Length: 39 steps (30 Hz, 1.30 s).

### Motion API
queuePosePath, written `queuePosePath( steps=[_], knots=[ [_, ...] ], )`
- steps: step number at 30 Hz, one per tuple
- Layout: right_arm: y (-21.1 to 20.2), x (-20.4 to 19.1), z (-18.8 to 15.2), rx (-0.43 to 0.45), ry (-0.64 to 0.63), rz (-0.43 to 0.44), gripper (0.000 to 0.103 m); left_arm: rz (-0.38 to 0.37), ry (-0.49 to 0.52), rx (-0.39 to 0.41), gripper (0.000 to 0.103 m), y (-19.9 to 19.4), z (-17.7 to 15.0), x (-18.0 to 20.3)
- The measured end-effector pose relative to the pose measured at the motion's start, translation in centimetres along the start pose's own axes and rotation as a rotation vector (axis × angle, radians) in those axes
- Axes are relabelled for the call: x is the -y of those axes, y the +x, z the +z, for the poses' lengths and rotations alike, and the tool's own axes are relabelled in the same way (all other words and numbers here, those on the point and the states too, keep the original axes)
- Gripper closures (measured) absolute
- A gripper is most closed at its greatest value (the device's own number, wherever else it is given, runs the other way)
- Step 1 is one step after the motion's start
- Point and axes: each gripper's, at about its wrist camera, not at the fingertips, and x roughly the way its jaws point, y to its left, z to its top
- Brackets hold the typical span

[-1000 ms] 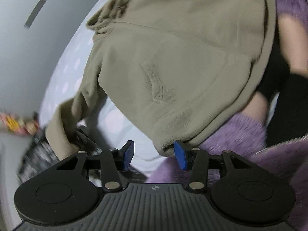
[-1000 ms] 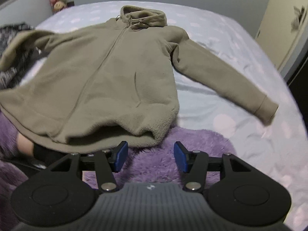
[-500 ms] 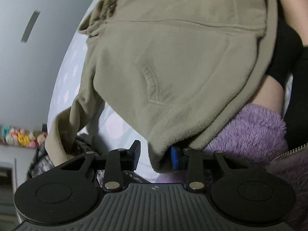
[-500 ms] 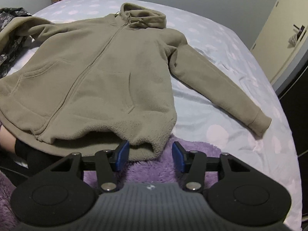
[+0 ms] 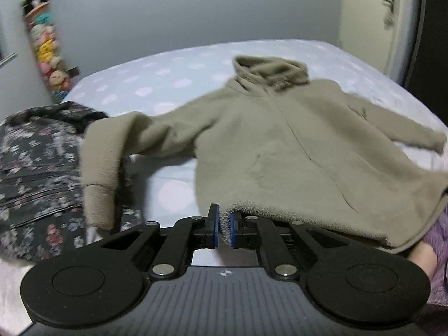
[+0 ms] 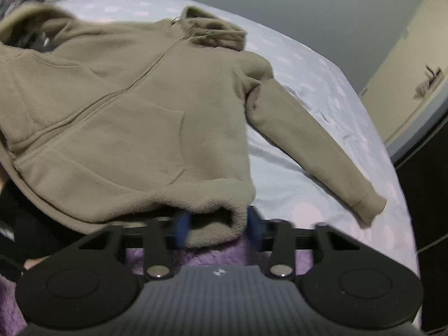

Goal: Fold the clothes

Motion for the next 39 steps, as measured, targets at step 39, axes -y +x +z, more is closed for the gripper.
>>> queuePosePath(
  steps=[39],
  knots=[
    [-6.1,5.3,3.6,0.037,-0.045,0.128,0.054,0.134,-0.101,-0.036,0.065,-5.7,-4.5,-4.8]
  ],
)
